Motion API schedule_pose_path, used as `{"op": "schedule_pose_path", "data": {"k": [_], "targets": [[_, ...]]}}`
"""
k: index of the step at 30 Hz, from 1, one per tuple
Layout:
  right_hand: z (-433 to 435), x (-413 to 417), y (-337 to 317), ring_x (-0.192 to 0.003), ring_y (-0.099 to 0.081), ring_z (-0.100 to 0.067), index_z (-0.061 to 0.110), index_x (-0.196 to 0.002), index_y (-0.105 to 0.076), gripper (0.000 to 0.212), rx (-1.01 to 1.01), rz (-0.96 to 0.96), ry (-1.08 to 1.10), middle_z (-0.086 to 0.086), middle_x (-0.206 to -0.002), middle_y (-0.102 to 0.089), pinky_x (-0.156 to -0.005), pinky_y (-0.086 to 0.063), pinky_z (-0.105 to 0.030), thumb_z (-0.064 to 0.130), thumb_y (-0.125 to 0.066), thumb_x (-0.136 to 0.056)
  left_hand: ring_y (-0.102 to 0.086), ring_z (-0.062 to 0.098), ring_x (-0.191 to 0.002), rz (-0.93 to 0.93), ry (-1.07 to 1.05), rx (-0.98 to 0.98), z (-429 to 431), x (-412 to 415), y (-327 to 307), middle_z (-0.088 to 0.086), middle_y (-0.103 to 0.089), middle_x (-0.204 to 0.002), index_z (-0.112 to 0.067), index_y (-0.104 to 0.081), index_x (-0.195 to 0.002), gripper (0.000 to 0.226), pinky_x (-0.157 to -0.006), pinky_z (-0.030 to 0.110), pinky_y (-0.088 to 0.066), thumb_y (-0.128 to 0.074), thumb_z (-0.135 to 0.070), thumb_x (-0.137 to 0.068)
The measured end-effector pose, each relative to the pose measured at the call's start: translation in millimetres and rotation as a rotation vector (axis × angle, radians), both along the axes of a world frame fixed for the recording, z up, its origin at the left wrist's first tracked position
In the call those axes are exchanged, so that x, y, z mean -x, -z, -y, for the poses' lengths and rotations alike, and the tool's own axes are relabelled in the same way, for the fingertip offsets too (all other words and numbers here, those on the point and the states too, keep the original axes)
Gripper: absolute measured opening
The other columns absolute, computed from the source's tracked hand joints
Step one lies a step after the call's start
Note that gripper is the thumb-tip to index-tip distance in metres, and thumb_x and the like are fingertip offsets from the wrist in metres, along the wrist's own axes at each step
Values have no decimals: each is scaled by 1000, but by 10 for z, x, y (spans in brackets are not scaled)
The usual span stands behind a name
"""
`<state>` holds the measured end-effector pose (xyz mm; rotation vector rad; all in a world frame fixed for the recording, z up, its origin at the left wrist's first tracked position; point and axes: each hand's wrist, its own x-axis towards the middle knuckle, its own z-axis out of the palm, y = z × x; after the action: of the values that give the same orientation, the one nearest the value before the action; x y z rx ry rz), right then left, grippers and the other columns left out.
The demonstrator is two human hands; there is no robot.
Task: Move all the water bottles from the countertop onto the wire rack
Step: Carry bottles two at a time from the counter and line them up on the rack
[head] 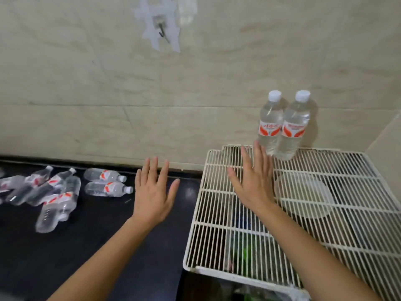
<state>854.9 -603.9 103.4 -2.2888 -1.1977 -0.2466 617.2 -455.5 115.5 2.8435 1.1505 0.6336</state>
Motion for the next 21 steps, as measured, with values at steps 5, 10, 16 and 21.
{"op": "schedule_pose_path", "data": {"k": [5, 10, 16, 21], "targets": [[-470, 914, -142, -157, 1, -33, 17, -160, -22, 73, -15, 58, -68, -17, -169, -1, -126, -1, -50, 56, -39, -100, -24, 42, -149, 97, -61, -24, -457, 696, -197, 24, -33, -159, -9, -42, -150, 65, -117, 59, -27, -35, -50, -101], [-1013, 1919, -21, -155, -11, -35, 15, -156, -31, 70, 31, 144, -79, -21, -167, -14, -125, -10, -52, 54, -43, -99, -25, 42, -149, 88, -24, -4, -831, 1756, 73, 24, -32, -159, -10, -43, -150, 62, -114, 61, -31, -41, -47, -100], [-1577, 2913, 96, -151, -18, -35, 13, -154, -36, 69, 135, 176, -164, -23, -164, -21, -123, -20, -56, 54, -38, -98, -26, 41, -149, 31, -62, 59, -1280, 2937, 253, 20, -34, -159, -12, -41, -151, 64, -114, 62, -32, -35, -50, -99], [-1864, 3260, 45, -152, -20, -32, 14, -154, -38, 68, 163, 228, -210, -21, -164, -24, -124, -12, -46, 53, -39, -98, -29, 39, -149, 17, -70, 57, -1642, 3284, 193, 19, -37, -158, -13, -43, -150, 65, -116, 60, -29, -32, -52, -99]]}}
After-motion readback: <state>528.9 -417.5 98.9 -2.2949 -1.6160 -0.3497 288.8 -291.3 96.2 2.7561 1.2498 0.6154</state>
